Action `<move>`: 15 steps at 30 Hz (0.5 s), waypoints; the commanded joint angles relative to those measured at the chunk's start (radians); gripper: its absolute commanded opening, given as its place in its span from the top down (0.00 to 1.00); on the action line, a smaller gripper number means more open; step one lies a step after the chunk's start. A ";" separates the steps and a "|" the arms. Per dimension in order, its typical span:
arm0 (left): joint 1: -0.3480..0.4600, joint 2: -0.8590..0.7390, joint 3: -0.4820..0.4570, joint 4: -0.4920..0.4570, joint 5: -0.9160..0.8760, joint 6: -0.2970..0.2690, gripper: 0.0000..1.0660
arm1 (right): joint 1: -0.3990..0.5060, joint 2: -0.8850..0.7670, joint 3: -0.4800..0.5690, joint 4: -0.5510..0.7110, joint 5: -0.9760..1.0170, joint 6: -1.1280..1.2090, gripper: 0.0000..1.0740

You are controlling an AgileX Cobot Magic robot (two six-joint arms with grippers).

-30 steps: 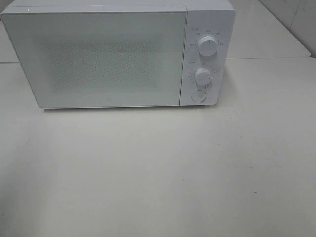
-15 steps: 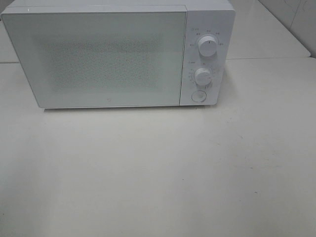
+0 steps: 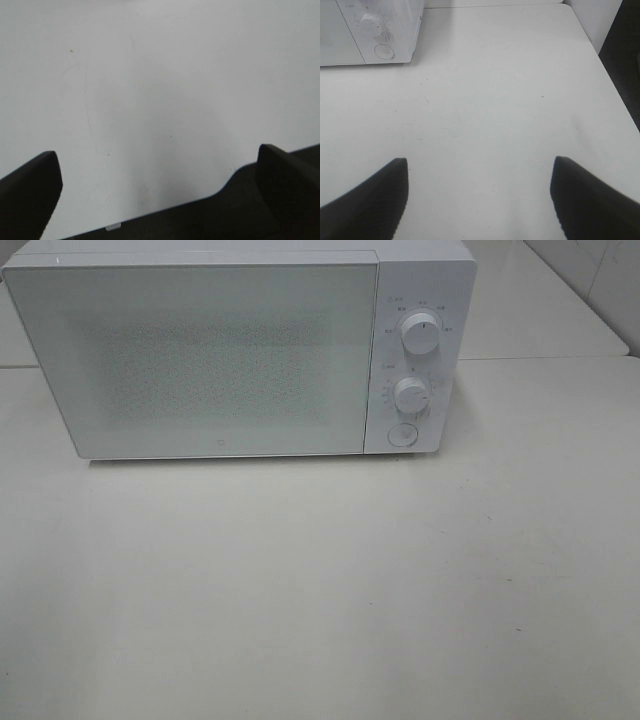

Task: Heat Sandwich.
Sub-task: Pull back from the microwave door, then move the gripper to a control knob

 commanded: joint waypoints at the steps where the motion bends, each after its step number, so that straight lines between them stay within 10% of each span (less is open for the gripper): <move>1: 0.050 -0.112 0.005 -0.007 -0.005 -0.001 0.08 | -0.009 -0.027 0.003 0.001 -0.003 0.005 0.30; 15: 0.216 -0.290 0.005 -0.008 -0.006 -0.001 0.08 | -0.009 -0.026 0.003 0.001 -0.003 0.005 0.30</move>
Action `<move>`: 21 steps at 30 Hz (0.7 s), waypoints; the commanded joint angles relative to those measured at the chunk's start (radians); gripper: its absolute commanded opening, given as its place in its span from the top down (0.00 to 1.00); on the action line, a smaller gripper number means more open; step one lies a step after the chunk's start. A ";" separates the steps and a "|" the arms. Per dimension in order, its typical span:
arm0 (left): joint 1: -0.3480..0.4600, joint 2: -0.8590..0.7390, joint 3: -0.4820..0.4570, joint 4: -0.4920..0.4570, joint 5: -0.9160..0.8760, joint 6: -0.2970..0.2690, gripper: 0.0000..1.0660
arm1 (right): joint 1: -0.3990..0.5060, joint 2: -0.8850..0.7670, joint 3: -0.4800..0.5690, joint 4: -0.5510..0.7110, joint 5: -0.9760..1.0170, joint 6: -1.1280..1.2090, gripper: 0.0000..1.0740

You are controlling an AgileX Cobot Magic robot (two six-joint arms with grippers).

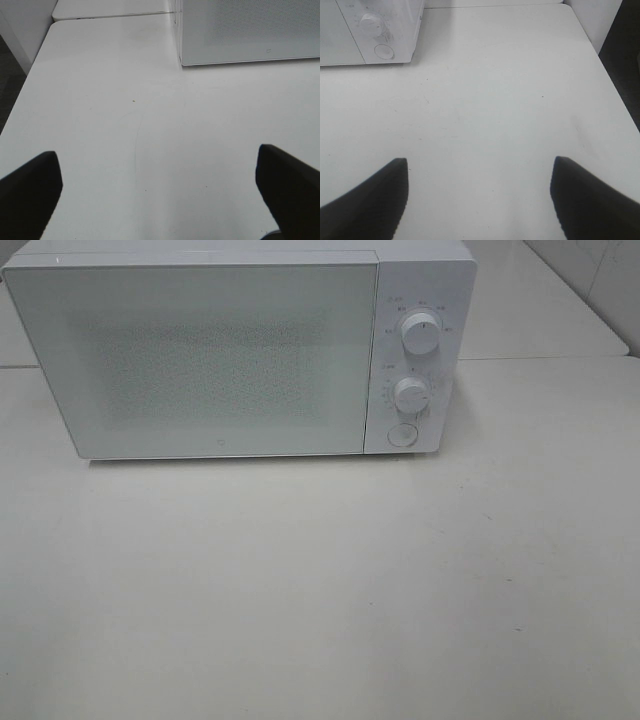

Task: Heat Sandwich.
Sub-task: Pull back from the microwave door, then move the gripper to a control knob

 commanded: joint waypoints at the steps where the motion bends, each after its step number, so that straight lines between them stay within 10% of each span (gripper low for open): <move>1: 0.011 -0.025 0.005 -0.008 -0.008 -0.001 0.08 | -0.009 -0.026 0.003 0.001 -0.003 0.005 0.30; 21: 0.011 -0.023 0.005 -0.011 -0.008 0.000 0.08 | -0.009 -0.026 0.003 0.001 -0.003 0.005 0.30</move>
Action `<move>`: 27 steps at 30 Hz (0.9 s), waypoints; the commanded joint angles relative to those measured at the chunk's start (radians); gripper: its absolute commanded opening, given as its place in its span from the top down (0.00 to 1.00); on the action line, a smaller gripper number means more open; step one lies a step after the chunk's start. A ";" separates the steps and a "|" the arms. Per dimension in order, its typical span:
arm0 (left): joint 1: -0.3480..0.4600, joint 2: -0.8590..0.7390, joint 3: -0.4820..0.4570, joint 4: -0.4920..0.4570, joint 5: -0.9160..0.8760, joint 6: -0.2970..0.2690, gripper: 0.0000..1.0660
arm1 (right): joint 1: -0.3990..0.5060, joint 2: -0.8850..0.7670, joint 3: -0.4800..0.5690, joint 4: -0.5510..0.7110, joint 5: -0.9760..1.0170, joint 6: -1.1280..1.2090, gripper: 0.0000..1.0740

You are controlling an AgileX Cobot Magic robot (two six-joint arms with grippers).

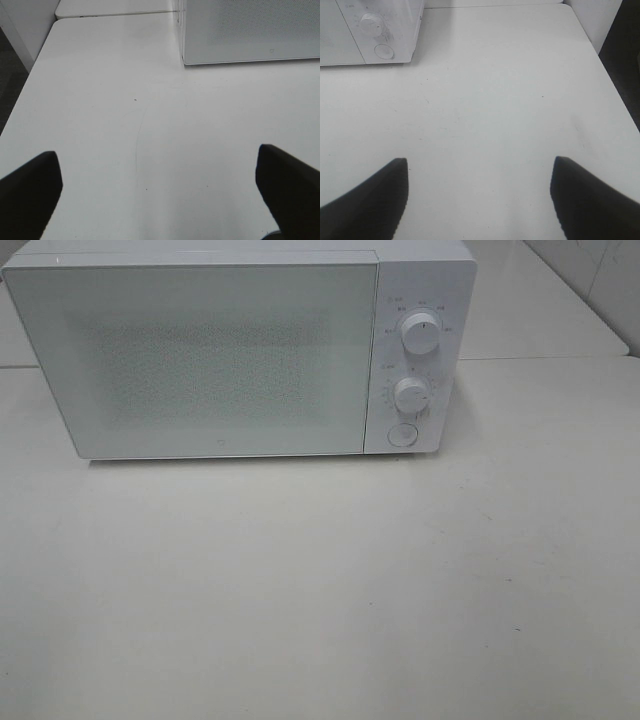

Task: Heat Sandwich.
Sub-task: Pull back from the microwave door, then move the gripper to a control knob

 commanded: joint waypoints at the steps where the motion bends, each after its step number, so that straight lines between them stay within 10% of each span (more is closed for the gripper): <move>1: 0.003 -0.023 0.002 -0.009 -0.008 0.000 0.08 | -0.009 -0.026 0.003 0.001 -0.003 0.005 0.30; 27: 0.003 -0.023 0.002 -0.009 -0.008 0.000 0.08 | -0.008 -0.026 -0.011 0.000 -0.022 0.005 0.29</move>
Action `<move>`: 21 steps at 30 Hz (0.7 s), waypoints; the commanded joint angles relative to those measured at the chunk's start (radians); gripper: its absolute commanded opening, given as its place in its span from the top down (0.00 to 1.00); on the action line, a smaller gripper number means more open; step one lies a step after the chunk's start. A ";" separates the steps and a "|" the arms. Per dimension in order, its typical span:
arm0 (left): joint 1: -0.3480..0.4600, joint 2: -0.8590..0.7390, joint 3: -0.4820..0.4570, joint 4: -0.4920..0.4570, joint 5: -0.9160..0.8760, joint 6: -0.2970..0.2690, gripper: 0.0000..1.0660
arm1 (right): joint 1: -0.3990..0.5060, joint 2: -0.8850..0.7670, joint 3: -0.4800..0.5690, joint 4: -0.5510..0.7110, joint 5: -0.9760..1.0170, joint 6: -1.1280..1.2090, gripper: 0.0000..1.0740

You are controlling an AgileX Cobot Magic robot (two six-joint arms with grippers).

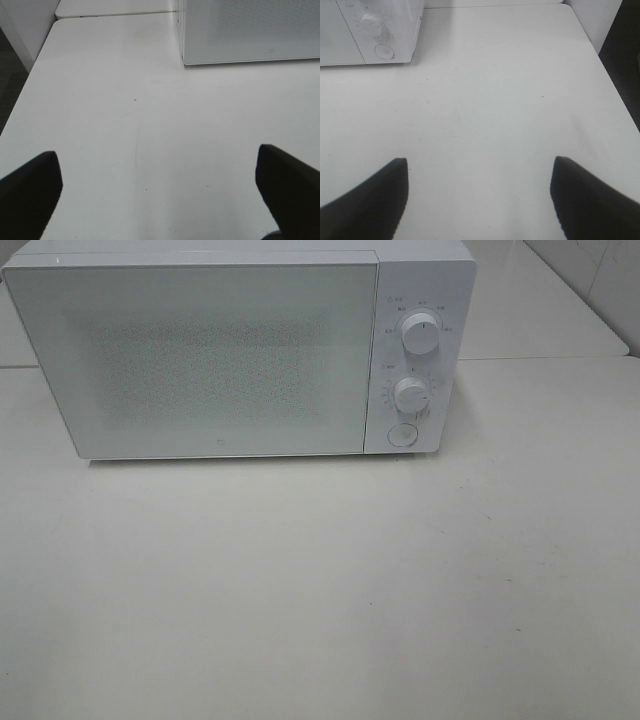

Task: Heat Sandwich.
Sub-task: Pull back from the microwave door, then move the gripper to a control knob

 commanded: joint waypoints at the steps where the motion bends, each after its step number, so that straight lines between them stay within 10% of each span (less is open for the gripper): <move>1: 0.003 -0.023 0.002 -0.009 -0.008 0.000 0.08 | -0.008 -0.026 -0.016 0.000 -0.035 0.005 0.28; 21: 0.003 -0.023 0.002 -0.009 -0.008 0.000 0.08 | -0.008 0.251 -0.012 0.001 -0.380 0.021 0.24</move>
